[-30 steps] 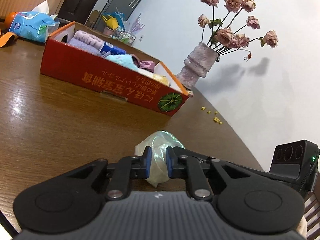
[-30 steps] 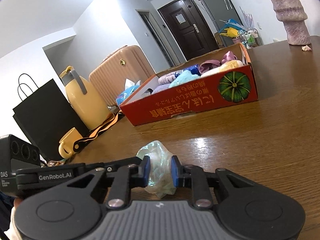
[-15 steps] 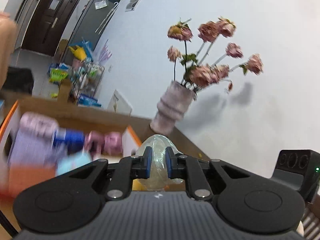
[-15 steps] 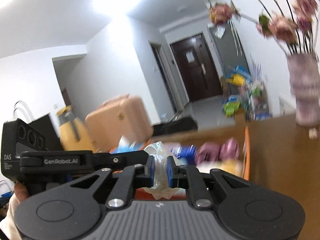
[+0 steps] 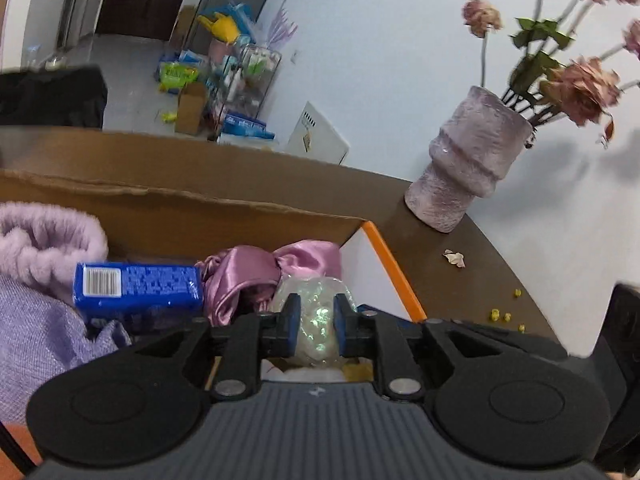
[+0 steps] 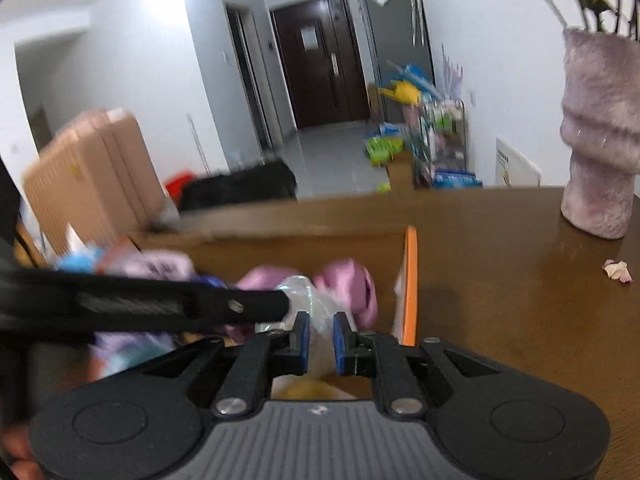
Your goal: Organize soft objects
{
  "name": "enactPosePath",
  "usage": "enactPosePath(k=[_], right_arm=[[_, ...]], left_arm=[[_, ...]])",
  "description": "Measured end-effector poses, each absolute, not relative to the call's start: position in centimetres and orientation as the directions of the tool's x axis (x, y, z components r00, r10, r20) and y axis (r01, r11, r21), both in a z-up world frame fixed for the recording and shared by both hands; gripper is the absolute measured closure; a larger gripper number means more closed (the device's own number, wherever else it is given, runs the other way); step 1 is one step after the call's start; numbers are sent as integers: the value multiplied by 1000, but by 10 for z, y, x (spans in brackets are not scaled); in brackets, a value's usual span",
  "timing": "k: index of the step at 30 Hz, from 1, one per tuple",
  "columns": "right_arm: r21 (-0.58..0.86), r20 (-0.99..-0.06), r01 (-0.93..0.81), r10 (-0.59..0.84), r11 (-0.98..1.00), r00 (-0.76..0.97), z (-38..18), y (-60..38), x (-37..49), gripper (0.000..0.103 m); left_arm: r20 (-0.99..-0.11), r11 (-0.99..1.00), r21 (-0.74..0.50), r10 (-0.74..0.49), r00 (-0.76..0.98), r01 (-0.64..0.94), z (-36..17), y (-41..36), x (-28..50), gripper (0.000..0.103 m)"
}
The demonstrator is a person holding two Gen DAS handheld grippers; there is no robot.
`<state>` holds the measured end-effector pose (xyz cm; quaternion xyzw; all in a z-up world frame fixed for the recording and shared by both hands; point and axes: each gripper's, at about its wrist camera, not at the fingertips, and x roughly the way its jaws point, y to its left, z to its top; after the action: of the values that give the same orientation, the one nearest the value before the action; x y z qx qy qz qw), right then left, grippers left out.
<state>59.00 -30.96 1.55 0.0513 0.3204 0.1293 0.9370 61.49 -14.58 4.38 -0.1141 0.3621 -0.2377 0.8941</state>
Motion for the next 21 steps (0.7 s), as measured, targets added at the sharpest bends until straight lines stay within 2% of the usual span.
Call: enactPosePath(k=[1, 2, 5, 7, 11, 13, 15, 17, 19, 21], right_arm=[[157, -590, -204, 257, 966, 765, 18, -306, 590, 85], [142, -588, -199, 244, 970, 771, 19, -305, 591, 85], [133, -585, -194, 235, 972, 776, 22, -306, 590, 76], [135, -571, -194, 237, 972, 786, 30, -308, 585, 75], [116, -528, -206, 236, 972, 816, 60, -312, 569, 68], [93, -496, -206, 225, 974, 839, 80, -313, 554, 59], [67, -451, -204, 212, 977, 867, 99, -315, 536, 45], [52, -399, -204, 208, 978, 893, 114, -315, 517, 41], [42, -343, -210, 211, 977, 915, 124, -313, 495, 31], [31, -284, -202, 203, 979, 937, 130, -310, 475, 12]], left_arm=[[-590, 877, -336, -481, 648, 345, 47, -146, 611, 70], [-589, 891, -298, -453, 669, 342, 50, -147, 608, 67], [-565, 902, -270, -433, 703, 338, 64, -139, 602, 66], [-547, 907, -258, -421, 723, 333, 76, -129, 596, 63], [-502, 944, -165, -330, 799, 286, 105, -105, 575, 57], [-471, 960, -105, -277, 837, 258, 118, -90, 559, 51], [-438, 975, -49, -217, 872, 218, 128, -75, 541, 44], [-404, 984, -11, -168, 899, 179, 134, -60, 520, 38], [-363, 988, -3, -142, 921, 152, 139, -45, 495, 22], [-310, 991, -22, -132, 942, 131, 142, -32, 472, 14]])
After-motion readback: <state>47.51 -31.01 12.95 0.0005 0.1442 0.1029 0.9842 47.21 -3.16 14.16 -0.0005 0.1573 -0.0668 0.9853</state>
